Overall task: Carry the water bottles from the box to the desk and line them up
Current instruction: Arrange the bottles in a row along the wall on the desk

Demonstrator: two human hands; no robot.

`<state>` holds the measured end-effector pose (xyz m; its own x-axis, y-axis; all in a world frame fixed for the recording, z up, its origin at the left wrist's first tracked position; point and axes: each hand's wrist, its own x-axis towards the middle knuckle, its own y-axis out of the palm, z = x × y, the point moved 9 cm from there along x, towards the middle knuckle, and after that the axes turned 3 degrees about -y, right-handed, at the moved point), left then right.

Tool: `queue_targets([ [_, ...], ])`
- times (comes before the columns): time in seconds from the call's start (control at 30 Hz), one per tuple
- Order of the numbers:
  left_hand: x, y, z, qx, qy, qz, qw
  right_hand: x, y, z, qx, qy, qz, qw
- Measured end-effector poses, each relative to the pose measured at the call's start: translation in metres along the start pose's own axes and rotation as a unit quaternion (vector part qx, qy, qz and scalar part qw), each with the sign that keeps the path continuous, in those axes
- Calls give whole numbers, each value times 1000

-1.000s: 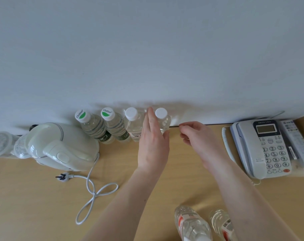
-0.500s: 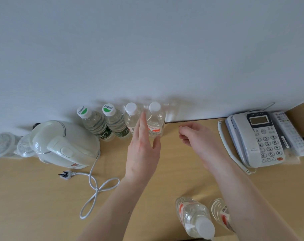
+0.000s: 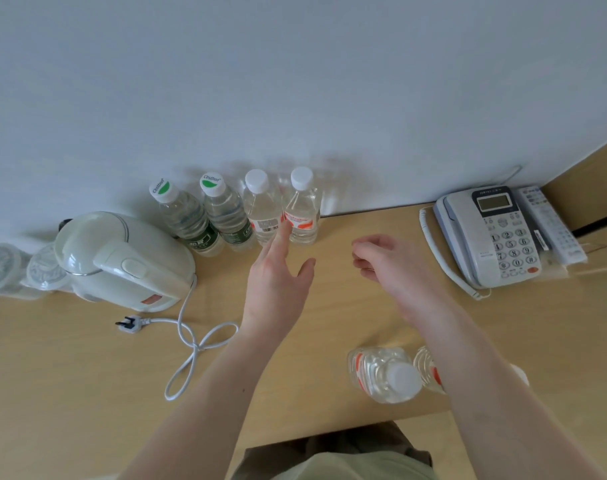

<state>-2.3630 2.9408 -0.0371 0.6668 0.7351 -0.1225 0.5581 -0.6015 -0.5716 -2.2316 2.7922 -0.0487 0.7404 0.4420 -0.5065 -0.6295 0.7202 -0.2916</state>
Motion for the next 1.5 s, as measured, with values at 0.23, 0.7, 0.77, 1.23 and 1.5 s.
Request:
queue_targets([
  [0.23,-24,14,3,-65,-38,79,994,-25,-15,-19,4,10,-5,1000],
  [0.7,-73,72,-5,-72,-48,316,945,-70,-33,-60,49,17,-18,998],
  [0.77,-77,75,-8,-66,-38,336,939,-72,-35,-63,53,19,-27,998],
  [1.23,-110,89,-30,53,67,483,871,-80,-36,-81,65,35,-42,996],
  [1.5,-115,93,-35,109,168,395,896,-79,-41,-78,76,29,-45,996],
])
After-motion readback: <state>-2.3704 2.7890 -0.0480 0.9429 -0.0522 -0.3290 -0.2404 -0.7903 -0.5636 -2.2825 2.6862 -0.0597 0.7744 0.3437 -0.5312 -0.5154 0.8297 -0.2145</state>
